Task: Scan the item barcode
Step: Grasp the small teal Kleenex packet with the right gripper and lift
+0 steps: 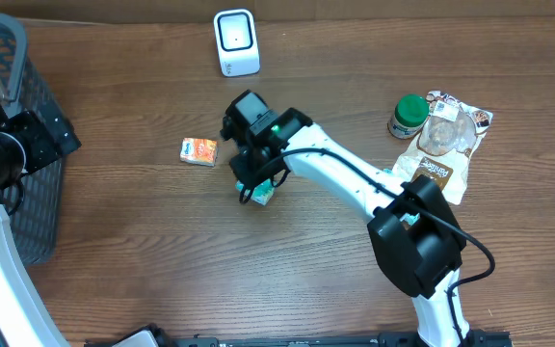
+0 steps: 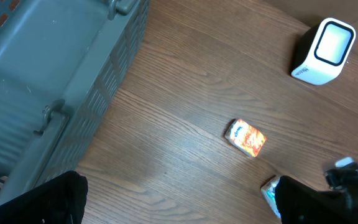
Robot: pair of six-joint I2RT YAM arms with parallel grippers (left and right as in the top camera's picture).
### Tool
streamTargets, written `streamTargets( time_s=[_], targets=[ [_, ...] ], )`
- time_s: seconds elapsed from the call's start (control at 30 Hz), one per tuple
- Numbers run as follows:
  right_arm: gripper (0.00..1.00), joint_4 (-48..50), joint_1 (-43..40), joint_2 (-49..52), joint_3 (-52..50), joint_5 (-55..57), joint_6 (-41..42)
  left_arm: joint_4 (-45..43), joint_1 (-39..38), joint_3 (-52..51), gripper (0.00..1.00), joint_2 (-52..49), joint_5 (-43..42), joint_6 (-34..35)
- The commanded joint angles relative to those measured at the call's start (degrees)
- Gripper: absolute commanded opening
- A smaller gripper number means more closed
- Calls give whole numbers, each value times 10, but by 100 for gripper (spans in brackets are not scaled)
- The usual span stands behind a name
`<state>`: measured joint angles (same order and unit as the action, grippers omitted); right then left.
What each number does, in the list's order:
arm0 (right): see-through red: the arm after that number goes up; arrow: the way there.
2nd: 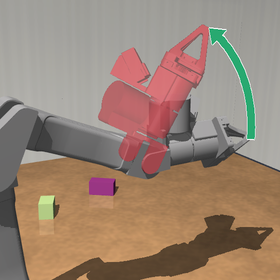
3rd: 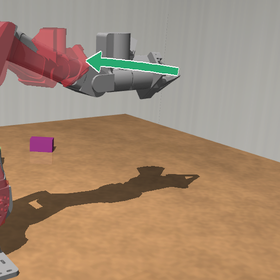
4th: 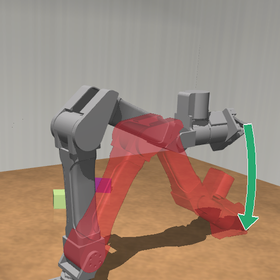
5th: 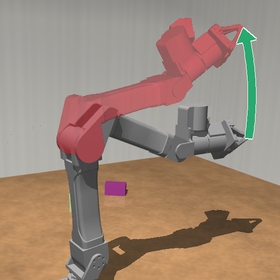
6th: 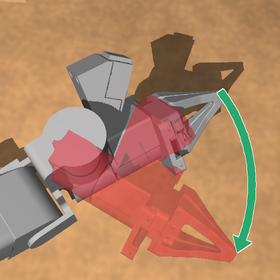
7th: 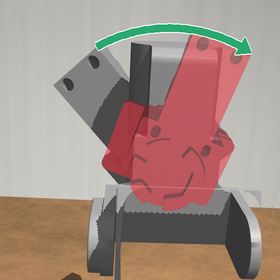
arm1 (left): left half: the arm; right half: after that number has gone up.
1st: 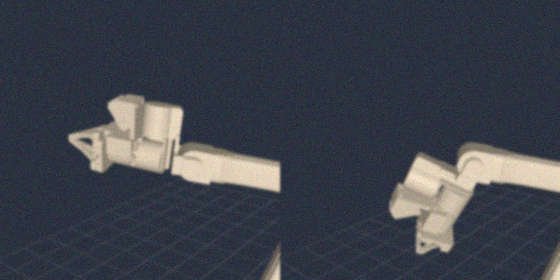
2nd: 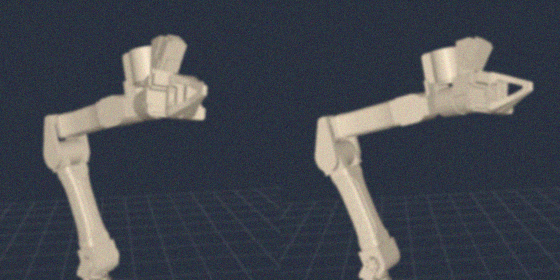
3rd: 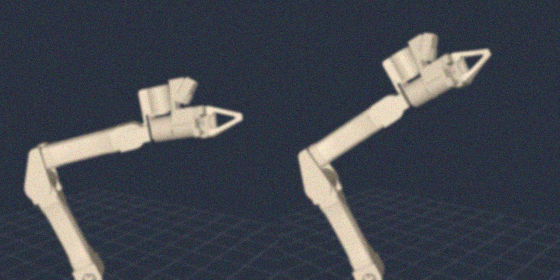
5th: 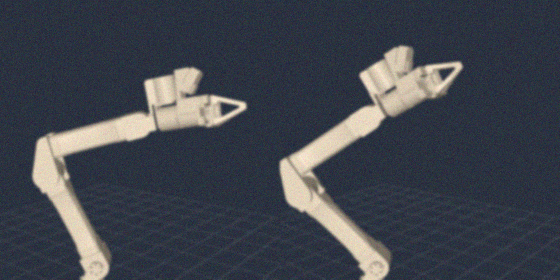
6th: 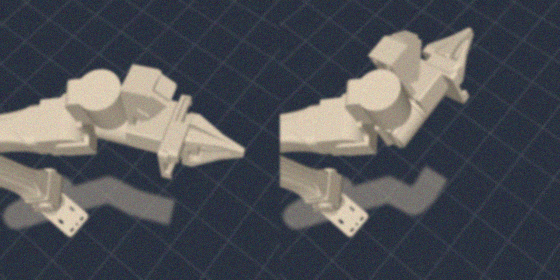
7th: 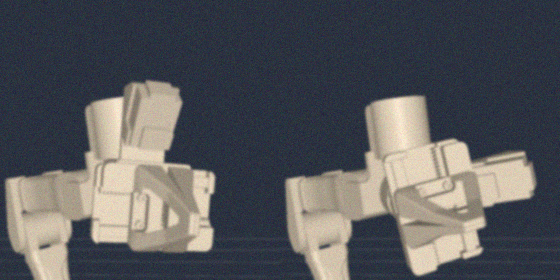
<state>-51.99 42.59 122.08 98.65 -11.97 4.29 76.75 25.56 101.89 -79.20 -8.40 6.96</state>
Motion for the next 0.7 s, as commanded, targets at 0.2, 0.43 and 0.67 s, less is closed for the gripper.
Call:
streamTargets(
  time_s=[0.2, 0.43, 0.67],
  targets=[
    [4, -2, 22, -15, -63, 13, 229, -1, 2, 5, 100, -2, -6, 3],
    [4, 2, -9, -15, -96, 80, 290, -1, 2, 5, 100, -2, -6, 3],
    [4, 57, -55, -15, -96, 123, 289, -1, 2, 5, 100, -2, -6, 3]
  ],
)
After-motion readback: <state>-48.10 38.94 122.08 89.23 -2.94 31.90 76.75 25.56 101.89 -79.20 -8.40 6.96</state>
